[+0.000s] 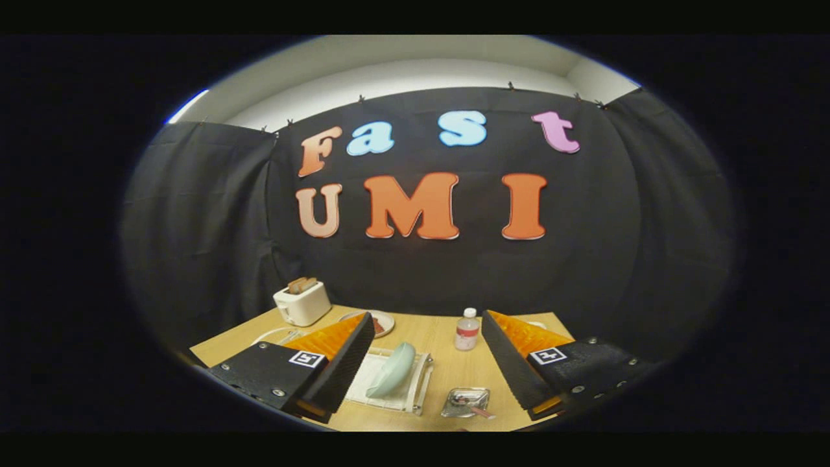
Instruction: Take the plate from the dish rack, then take the spoon from the basket and place it into the plate.
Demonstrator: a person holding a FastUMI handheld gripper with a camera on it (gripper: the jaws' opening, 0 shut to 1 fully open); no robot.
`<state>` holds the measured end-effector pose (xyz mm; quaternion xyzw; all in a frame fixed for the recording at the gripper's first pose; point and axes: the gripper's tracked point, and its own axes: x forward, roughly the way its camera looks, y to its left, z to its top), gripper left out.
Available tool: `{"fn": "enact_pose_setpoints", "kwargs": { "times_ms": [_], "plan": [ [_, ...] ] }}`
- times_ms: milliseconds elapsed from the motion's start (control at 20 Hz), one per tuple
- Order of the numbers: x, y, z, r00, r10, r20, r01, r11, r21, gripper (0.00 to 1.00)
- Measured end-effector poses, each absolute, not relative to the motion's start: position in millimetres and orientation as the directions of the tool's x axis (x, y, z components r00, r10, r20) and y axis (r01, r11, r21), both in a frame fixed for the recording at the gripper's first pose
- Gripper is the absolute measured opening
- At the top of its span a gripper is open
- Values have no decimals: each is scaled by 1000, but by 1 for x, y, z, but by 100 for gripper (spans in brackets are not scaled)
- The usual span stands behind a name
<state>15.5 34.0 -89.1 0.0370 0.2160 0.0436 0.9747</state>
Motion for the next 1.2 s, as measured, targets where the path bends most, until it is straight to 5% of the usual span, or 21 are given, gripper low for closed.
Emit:
{"fn": "enact_pose_setpoints", "kwargs": {
  "times_ms": [550, 900, 1200],
  "plan": [
    [49, 83, -205, 557, 250, -792, -125, 968, 217, 94],
    [44, 92, -275, 298, 203, -933, -95, 979, 183, 82],
    [41, 104, -302, 187, 141, -972, -96, 988, 124, 60]
  ]
}}
